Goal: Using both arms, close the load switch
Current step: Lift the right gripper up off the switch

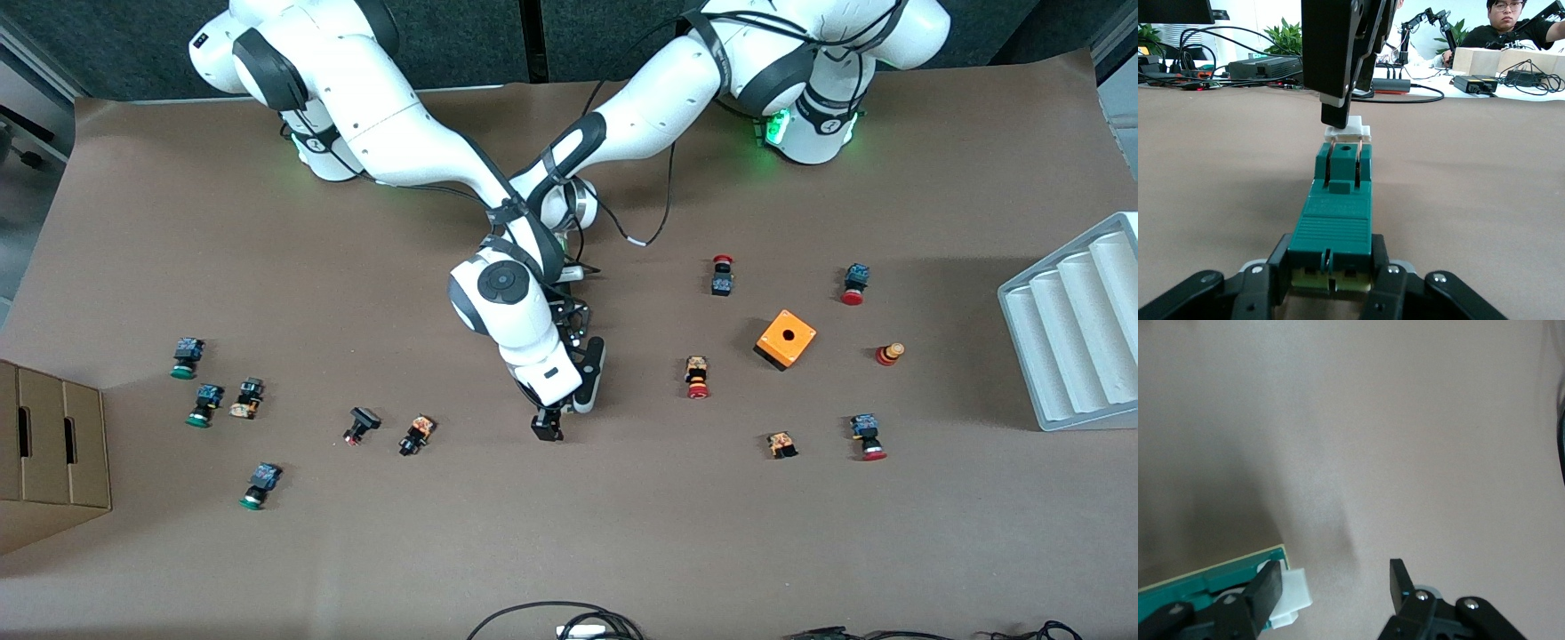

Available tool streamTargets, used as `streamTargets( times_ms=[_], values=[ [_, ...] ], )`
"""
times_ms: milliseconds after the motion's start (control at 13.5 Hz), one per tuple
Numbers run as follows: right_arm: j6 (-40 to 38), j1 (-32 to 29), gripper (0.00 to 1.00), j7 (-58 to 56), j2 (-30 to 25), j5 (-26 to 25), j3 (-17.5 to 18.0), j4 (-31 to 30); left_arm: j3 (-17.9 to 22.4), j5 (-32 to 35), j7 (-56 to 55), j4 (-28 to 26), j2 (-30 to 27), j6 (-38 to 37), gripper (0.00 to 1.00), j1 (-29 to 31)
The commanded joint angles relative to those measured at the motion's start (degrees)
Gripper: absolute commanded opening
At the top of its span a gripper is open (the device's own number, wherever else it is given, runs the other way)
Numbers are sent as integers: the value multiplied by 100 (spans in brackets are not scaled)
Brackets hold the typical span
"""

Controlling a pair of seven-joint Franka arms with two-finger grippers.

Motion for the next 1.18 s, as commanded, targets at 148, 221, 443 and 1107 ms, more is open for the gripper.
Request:
streamTargets(
  times_ms=[148, 221, 443, 1107],
  values=[
    [69, -45, 73, -26, 288, 117, -8, 342, 29, -20, -32, 43, 110, -82, 43, -41],
    [69, -54, 73, -26, 306, 117, -8, 351, 29, -20, -32, 52, 110, -82, 43, -41],
    [78, -54, 74, -26, 376, 117, -8, 413, 29, -20, -32, 43, 110, -82, 43, -41],
    [-18, -89, 99, -17, 210, 152, 19, 422, 29, -20, -32, 43, 110, -82, 43, -41]
  ],
)
